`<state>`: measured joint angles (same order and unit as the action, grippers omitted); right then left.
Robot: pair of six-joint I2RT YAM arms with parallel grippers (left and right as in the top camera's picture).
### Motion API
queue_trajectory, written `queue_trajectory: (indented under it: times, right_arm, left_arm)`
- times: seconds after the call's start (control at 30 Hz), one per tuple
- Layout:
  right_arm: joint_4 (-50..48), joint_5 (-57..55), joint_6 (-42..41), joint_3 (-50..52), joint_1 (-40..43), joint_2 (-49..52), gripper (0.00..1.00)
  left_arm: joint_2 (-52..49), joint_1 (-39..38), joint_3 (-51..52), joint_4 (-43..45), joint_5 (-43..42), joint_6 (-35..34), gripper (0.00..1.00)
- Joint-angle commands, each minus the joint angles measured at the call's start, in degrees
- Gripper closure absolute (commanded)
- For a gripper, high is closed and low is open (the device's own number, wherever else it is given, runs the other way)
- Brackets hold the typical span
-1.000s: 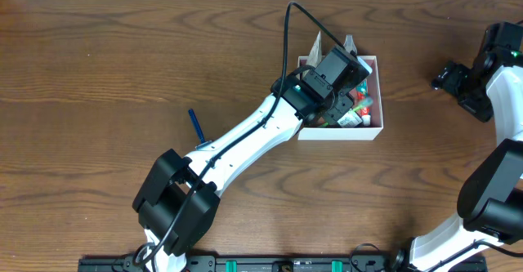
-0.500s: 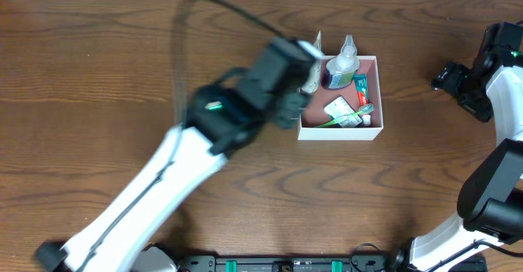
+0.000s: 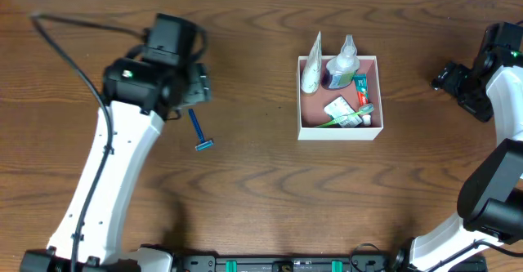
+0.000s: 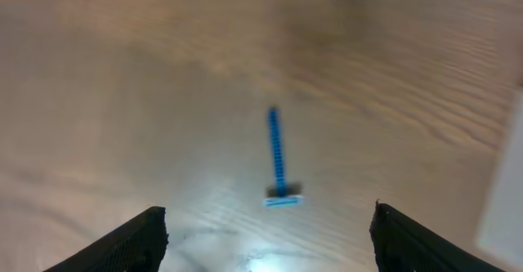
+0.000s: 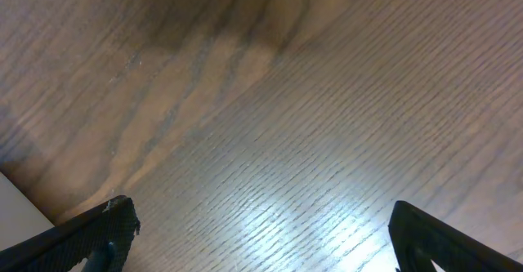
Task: Pack container
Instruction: 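Move the left gripper over the blue razor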
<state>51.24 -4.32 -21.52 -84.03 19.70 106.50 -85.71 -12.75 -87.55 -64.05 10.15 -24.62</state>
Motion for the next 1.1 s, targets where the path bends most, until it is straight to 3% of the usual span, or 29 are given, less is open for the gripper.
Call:
queue_trajectory:
  times: [0.0,0.07,0.1,0.63,1.07]
  right_arm:
    - [-0.07,-0.15,-0.74,0.15,0.0,0.5,0.01]
    - [-0.07,-0.15,-0.74,0.15,0.0,0.5,0.01]
    - [-0.07,-0.15,-0.74,0.15,0.0,0.5,0.01]
    - [-0.07,-0.15,-0.74,0.15,0.0,0.5,0.01]
    - [-0.04,-0.15,-0.74,0.15,0.0,0.5,0.01]
  left_arm:
    - [-1.79,3.82,3.98,0.11,1.05,-9.57,0.19]
    - [-2.64,5.11,6.4,1.46,0.96,-11.06,0.11]
    - [-3.23,5.57,7.98,2.71,0.55,-11.08,0.01]
    - [-17.53,5.84,14.38,13.88,-11.26,-11.26,0.02]
    - [-23.61,5.84,14.47,14.73,-11.28,-10.71,0.02]
